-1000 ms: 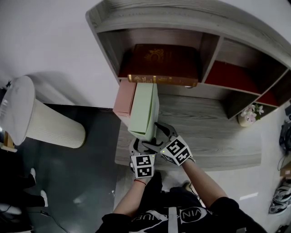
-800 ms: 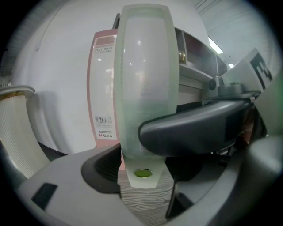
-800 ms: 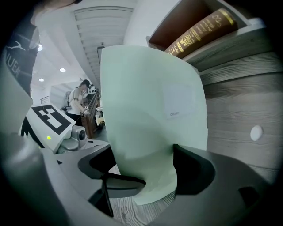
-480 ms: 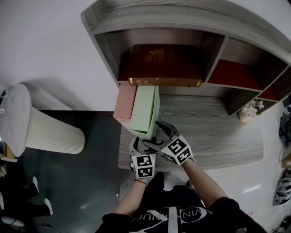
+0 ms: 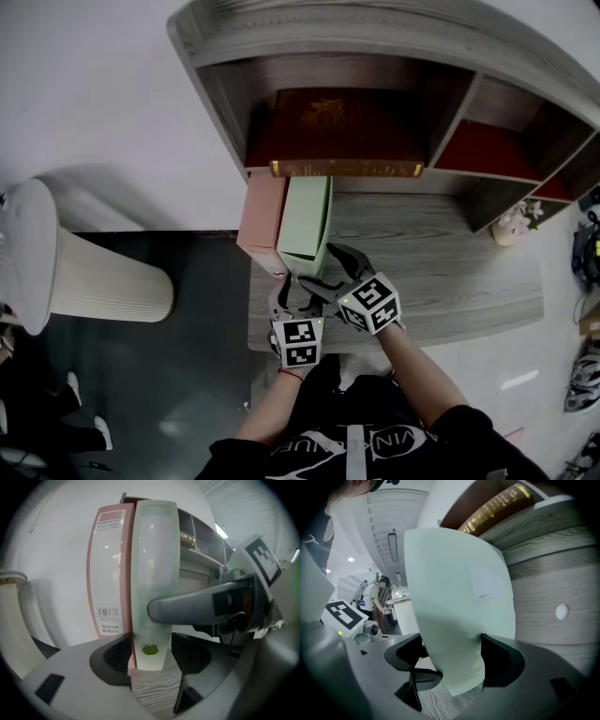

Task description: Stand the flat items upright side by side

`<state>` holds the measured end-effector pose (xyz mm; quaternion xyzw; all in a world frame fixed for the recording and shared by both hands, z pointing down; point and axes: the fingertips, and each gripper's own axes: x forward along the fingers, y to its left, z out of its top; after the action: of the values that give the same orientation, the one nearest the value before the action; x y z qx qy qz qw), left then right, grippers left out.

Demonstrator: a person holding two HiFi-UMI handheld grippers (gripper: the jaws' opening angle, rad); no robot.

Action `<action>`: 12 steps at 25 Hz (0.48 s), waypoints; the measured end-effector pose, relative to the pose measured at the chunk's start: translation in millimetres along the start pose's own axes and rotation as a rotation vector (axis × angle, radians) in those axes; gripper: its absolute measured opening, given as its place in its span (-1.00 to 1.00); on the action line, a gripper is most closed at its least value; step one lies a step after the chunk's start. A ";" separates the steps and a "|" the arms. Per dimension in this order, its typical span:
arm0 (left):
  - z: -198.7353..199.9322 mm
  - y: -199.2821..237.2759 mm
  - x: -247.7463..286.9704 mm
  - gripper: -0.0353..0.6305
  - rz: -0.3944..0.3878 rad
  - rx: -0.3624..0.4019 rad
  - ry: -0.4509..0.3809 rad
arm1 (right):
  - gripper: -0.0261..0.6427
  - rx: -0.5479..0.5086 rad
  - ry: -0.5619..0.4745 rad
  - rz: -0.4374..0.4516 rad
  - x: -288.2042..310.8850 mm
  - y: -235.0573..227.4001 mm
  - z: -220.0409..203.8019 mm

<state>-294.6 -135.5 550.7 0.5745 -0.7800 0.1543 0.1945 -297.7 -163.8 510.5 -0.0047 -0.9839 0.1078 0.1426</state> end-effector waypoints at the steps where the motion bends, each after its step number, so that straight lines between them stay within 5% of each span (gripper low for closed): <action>1: -0.9 -0.6 -0.4 -0.11 -0.005 0.000 0.001 | 0.25 0.008 -0.003 -0.010 0.4 -2.4 0.7; 12: 2.4 -2.0 0.4 -0.12 -0.071 -0.005 -0.025 | 0.26 0.024 0.006 -0.066 5.9 -7.3 1.4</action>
<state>-293.1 -137.5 548.9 0.6030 -0.7619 0.1383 0.1916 -303.7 -171.1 512.4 0.0291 -0.9818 0.1146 0.1488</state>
